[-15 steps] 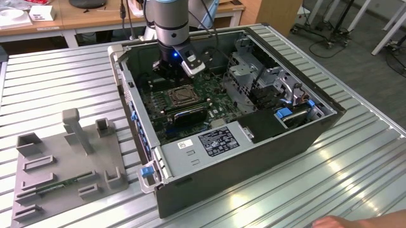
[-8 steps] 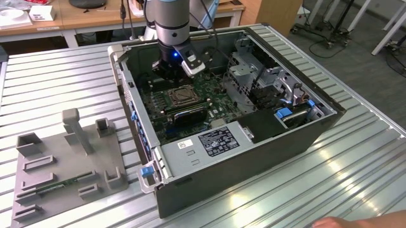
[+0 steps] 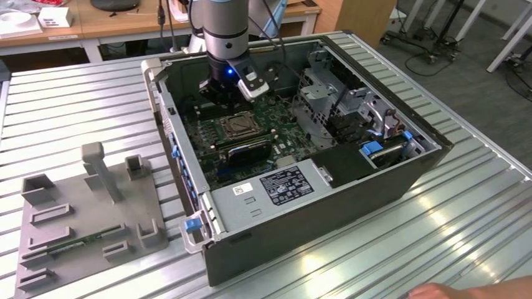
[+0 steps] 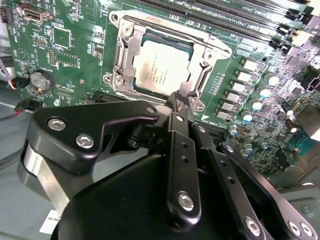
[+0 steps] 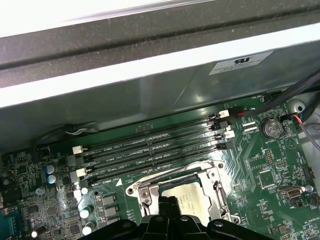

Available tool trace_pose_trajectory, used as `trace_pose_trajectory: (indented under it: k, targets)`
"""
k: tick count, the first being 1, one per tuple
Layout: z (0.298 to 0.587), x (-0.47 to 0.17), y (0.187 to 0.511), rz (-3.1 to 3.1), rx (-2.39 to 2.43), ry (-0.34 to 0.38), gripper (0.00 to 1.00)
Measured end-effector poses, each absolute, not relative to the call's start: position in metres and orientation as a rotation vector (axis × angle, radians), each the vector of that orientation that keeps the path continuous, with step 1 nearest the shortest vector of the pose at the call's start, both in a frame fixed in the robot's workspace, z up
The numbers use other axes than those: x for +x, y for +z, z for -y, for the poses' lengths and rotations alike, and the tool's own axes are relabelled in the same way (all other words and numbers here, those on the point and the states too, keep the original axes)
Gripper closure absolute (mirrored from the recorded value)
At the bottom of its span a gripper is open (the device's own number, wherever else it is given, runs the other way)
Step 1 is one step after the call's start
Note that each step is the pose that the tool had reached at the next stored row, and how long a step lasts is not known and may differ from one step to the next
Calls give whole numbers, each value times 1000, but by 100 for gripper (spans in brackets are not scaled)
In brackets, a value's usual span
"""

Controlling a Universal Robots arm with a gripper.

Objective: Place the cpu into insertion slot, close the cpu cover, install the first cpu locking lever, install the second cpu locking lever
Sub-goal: 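Install the first cpu locking lever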

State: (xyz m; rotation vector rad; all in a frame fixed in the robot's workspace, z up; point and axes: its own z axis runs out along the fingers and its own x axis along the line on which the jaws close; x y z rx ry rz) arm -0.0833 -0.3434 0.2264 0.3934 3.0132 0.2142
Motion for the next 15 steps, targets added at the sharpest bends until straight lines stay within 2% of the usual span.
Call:
trace_pose_trajectory:
  k: [15]
  targets:
    - [343, -70, 226, -3068, 406, 204, 89]
